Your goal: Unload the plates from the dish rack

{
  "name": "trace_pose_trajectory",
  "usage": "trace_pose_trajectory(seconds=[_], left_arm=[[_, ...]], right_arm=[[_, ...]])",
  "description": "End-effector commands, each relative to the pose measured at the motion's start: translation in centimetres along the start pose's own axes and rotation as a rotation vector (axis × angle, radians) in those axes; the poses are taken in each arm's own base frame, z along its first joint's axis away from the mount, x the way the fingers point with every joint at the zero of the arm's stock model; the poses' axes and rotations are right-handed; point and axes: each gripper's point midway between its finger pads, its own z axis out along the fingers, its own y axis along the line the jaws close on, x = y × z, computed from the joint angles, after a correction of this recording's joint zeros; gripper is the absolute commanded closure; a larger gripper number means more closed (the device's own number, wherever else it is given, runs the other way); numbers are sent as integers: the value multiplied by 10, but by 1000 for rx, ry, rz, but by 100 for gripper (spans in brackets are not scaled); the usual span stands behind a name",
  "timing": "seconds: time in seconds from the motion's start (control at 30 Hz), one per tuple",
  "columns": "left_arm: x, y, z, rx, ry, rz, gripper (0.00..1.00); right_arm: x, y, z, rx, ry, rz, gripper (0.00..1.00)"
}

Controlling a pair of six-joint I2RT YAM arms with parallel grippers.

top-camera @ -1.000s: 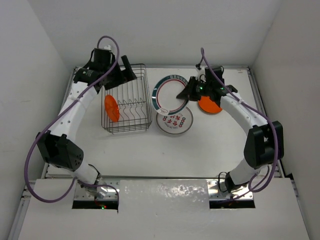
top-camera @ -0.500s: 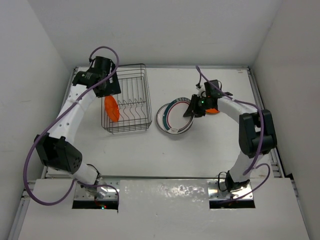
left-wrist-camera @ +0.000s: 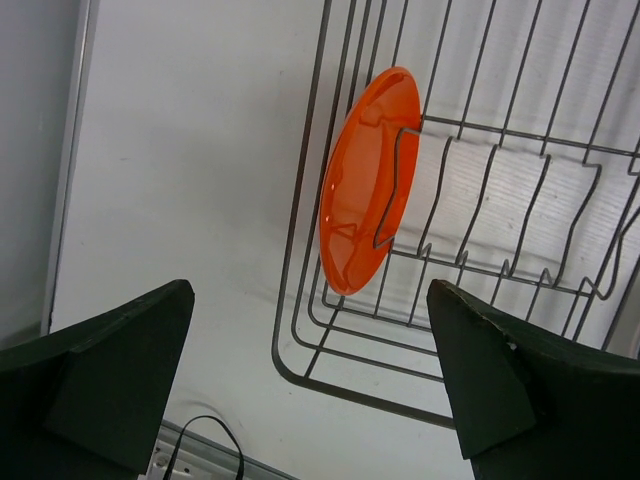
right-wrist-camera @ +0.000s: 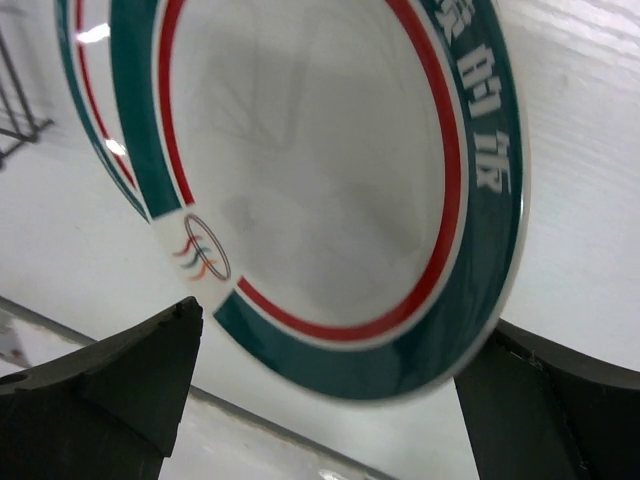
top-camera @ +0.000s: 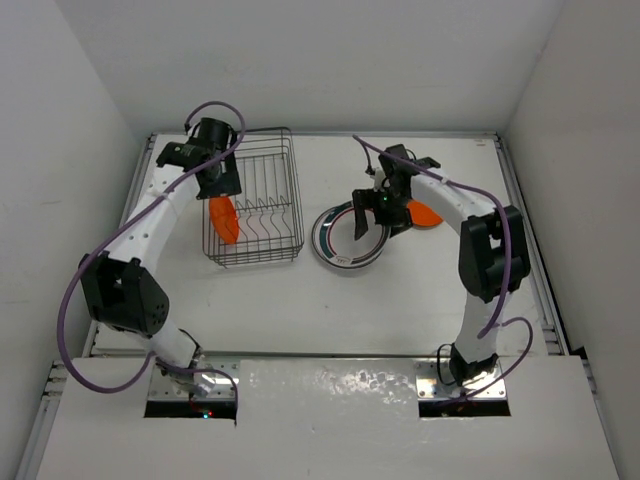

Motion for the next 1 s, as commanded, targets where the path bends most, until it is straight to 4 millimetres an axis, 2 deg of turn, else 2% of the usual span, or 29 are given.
trace_pose_trajectory(seconds=[0.0, 0.07, 0.13, 0.23, 0.3, 0.47, 0.57, 0.7, 0.87, 0.97], left_arm=[[-5, -3, 9, -15, -13, -4, 0], [-5, -5, 11, -12, -11, -3, 0], [-3, -7, 15, -13, 1, 4, 0], [-1, -9, 19, -13, 12, 4, 1], [-3, -11, 17, 0, 4, -5, 1], [-5, -13, 19, 1, 1, -4, 3], [-4, -13, 22, -5, 5, -7, 6], [-2, -18, 33, -10, 14, 0, 17], [4, -21, 50, -44, 43, 17, 35], [11, -20, 60, -70, 60, 31, 38]], right_arm=[[23, -31, -24, 196, 102, -45, 1], [26, -45, -33, 285, 105, -44, 1], [34, -46, -32, 283, 131, -48, 1], [46, -29, -21, 163, 190, -39, 1], [42, -24, -17, 135, 153, -24, 1], [19, -16, -31, 132, -11, 14, 1], [14, -14, -34, 133, -31, 29, 1], [6, 7, -43, 26, -135, 48, 1], [15, 11, -49, 4, -119, 42, 1], [24, 8, -49, 9, -109, 32, 1]])
